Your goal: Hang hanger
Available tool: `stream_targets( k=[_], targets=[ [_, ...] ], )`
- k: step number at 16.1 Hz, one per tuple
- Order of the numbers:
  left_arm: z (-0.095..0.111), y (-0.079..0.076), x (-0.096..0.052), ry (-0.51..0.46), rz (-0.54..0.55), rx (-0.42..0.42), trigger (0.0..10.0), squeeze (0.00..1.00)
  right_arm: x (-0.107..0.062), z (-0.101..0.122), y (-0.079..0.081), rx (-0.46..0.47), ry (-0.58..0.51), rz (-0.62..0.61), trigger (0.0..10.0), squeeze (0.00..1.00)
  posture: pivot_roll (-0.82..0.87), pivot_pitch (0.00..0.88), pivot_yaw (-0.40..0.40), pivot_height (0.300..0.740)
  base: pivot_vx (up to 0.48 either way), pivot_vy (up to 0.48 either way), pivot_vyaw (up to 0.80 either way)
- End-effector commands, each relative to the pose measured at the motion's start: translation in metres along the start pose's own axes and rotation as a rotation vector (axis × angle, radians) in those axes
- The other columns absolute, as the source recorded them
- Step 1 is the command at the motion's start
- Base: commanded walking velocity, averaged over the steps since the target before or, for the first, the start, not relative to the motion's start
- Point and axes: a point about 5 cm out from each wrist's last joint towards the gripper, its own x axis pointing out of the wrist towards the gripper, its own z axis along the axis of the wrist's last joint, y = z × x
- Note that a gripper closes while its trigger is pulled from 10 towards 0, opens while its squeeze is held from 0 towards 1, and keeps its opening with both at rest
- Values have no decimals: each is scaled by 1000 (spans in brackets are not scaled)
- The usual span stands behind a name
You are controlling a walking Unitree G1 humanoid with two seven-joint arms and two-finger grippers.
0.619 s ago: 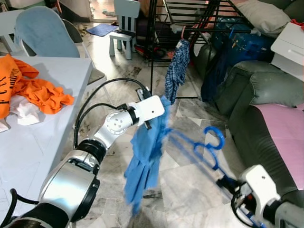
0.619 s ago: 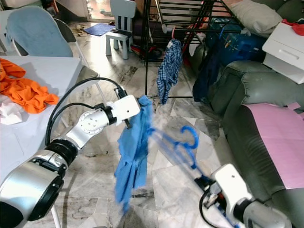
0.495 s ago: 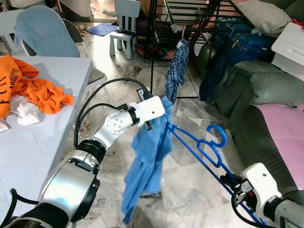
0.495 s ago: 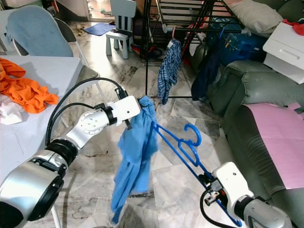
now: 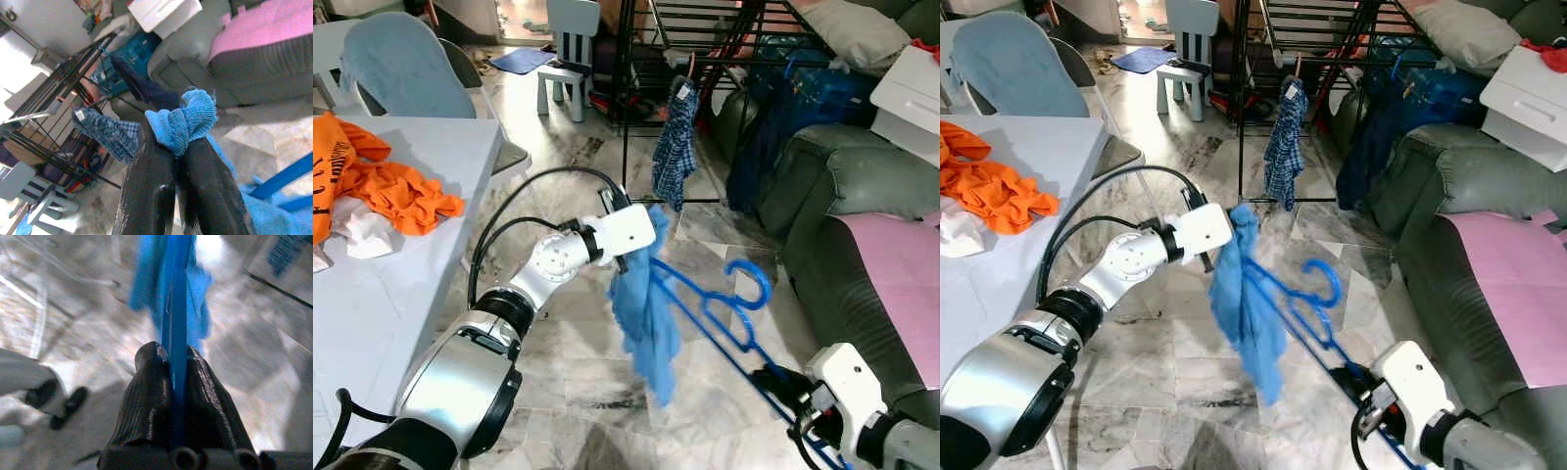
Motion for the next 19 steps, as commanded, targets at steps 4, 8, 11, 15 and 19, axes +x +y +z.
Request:
stream_targets(
  k=[4, 8, 11, 15, 19],
  targets=[
    [-4, -4, 3, 67, -10, 44, 10000, 0, -30, 21, -8, -63, -9, 72, 10000, 0, -16, 0, -68, 740, 0, 0, 0],
    [-11, -4, 1, 129, -7, 104, 10000, 0, -48, 14, -12, -38, 74, 106, 10000, 0, -19, 0, -65, 740, 0, 0, 0],
    [-11, 4, 1, 143, 50, 94, 10000, 0, -52, -17, -12, -62, 257, 91, 10000, 0, -22, 0, -66, 740, 0, 0, 0],
    [-11, -1, 1, 137, 15, 117, 10000, 0, -45, -1, -28, -123, 134, -34, 10000, 0, -22, 0, -66, 740, 0, 0, 0],
    [-13, -3, -1, 140, -8, 125, 10000, 0, -41, 13, -39, -181, 56, -107, 10000, 0, -17, 0, -71, 740, 0, 0, 0]
  ],
)
